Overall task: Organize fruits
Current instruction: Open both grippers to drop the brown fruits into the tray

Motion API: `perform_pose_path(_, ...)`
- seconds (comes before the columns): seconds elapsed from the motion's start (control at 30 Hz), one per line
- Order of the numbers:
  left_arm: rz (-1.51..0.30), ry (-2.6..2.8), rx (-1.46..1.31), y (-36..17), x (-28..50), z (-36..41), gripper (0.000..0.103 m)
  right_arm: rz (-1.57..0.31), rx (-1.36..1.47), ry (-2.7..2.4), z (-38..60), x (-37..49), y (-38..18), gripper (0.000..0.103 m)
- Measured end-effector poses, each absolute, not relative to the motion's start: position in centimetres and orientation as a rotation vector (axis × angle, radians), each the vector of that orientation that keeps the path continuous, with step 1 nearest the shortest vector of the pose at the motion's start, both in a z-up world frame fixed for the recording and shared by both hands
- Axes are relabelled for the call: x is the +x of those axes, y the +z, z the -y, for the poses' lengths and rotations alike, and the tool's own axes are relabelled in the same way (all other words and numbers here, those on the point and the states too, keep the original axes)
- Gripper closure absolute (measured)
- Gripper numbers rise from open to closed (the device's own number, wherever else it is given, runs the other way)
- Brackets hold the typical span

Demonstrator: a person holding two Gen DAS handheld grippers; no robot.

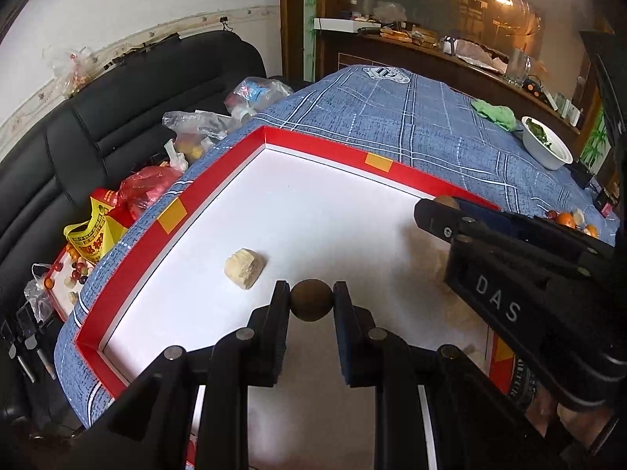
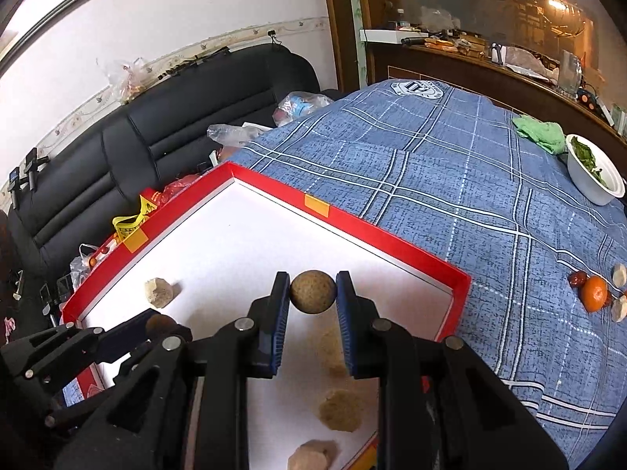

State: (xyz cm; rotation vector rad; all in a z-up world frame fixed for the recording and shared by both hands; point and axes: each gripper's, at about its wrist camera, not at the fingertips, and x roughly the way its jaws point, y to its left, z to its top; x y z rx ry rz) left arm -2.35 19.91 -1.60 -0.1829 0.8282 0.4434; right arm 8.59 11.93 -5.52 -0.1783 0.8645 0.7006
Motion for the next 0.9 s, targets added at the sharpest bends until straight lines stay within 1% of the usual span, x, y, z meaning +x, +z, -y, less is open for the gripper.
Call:
perform_pose_path(0.53,-0.831,0.465,-0.219,-1.6,-3.2,-20.5,0.081,-0.877,-0.181,0.7,-12.3,8.7,-5.6,0.077)
perform_pose_path(0.57,-0.843,0.466,-0.225,-1.7,-3.2,-20.6,0.074,-0.881,-0.181,0.701,-12.3,8.7,-5.7,0.077)
perform_pose_path(0.6,-0.85,0.467,-0.237,-1.7,-3.3,-20.7,0.058,-0.887,-0.182,0.702,-12.4,8.7,-5.7,0.077)
perform_pose_path(0.63,-0.849,0.472,-0.251,-1.7,-3.5,-20.8,0.048,-0.887,-0.183,0.699,-12.4,8.7,-5.7,0.077)
perform_pose_path(0.67,-0.838,0.488,-0.252,-1.6,-3.8,-20.8,0.036,-0.885,-0.184,0.692,-12.4,8.7,-5.7,0.075)
perform_pose_path(0.7,-0.826,0.506,-0.246,-1.4,-4.0,-20.8,0.033,-0.889,-0.188,0.682,-12.4,8.7,-5.7,0.064)
perform_pose_path(0.77,-0.803,0.517,-0.255,-1.0,-4.4,-20.6,0.032,-0.903,-0.18,0.685,-12.2,8.8,-5.8,0.05)
perform_pose_path(0.9,-0.74,0.52,-0.275,0.3,-4.8,-19.9,0.032,-0.875,-0.157,0.682,-11.0,8.3,-4.8,0.05)
